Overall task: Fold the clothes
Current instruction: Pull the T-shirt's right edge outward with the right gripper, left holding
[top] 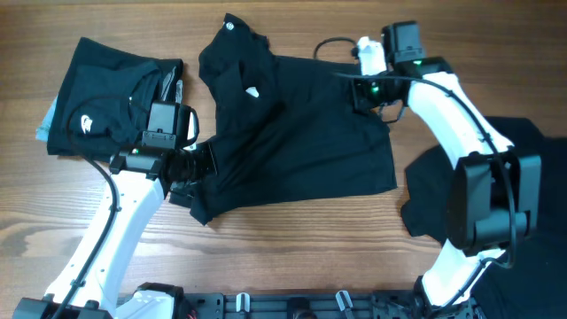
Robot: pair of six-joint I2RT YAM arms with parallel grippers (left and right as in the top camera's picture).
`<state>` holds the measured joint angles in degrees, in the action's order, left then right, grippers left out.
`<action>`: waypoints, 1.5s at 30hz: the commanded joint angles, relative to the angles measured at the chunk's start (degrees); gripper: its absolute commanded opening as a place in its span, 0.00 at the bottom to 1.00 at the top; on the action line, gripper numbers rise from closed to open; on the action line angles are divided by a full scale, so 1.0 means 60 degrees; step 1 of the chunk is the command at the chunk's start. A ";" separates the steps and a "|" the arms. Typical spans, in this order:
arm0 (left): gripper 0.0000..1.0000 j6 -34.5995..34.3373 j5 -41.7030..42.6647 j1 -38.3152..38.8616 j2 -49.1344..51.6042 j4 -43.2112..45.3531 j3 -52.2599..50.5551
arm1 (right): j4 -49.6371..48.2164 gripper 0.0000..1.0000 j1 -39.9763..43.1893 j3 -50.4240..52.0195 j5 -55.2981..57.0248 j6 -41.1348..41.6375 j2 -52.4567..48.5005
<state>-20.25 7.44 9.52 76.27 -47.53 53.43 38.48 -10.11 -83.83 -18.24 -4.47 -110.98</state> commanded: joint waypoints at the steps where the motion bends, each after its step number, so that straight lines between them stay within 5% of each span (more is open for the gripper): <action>1: 0.40 0.0120 0.0146 -0.0007 -0.0087 0.0029 0.0171 | -0.0375 0.26 0.0291 -0.0018 0.0248 0.0707 0.0106; 3: 0.40 0.0117 0.0146 -0.0007 -0.0087 0.0029 0.0171 | -0.0623 0.28 0.0987 -0.0018 0.0328 0.2098 0.0102; 5: 0.40 0.0120 0.0146 -0.0007 -0.0087 0.0029 0.0171 | -0.0572 0.44 0.1902 -0.0015 0.0321 0.3209 0.0098; 13: 0.41 0.0117 0.0146 -0.0007 -0.0087 0.0109 0.0171 | 0.0007 0.64 0.2630 -0.0007 0.0488 0.3457 -0.0237; 17: 0.41 0.0117 0.0146 -0.0007 -0.0087 0.0098 0.0171 | -0.0907 0.51 0.2634 -0.0007 0.0164 0.3745 -0.1009; 23: 0.41 0.0080 0.0146 -0.0007 -0.0087 0.0066 0.0171 | -0.1698 0.44 0.2499 -0.0007 -0.0229 0.3854 -0.2095; 28: 0.41 0.0080 0.0146 -0.0007 -0.0087 0.0113 0.0171 | -0.2000 0.53 0.2371 -0.0007 -0.0397 0.3486 -0.2215; 34: 0.41 0.0076 0.0149 -0.0007 -0.0087 0.0102 0.0171 | -0.2419 0.51 0.2062 -0.0007 -0.0393 0.3519 -0.2382; 38: 0.41 0.0076 0.0149 -0.0007 -0.0087 0.0102 0.0171 | -0.2747 0.40 0.1934 -0.0007 -0.0390 0.3526 -0.2776; 41: 0.41 0.0069 0.0149 -0.0007 -0.0087 0.0098 0.0171 | -0.2911 0.04 0.1956 -0.0007 -0.0277 0.3534 -0.2845; 45: 0.41 0.0073 0.0149 -0.0007 -0.0087 0.0098 0.0171 | -0.3031 0.04 0.2116 -0.0317 -0.0251 0.3483 -0.2393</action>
<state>-20.25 7.46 9.52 76.27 -47.09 53.43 20.43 1.96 -83.96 -20.56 16.88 -125.58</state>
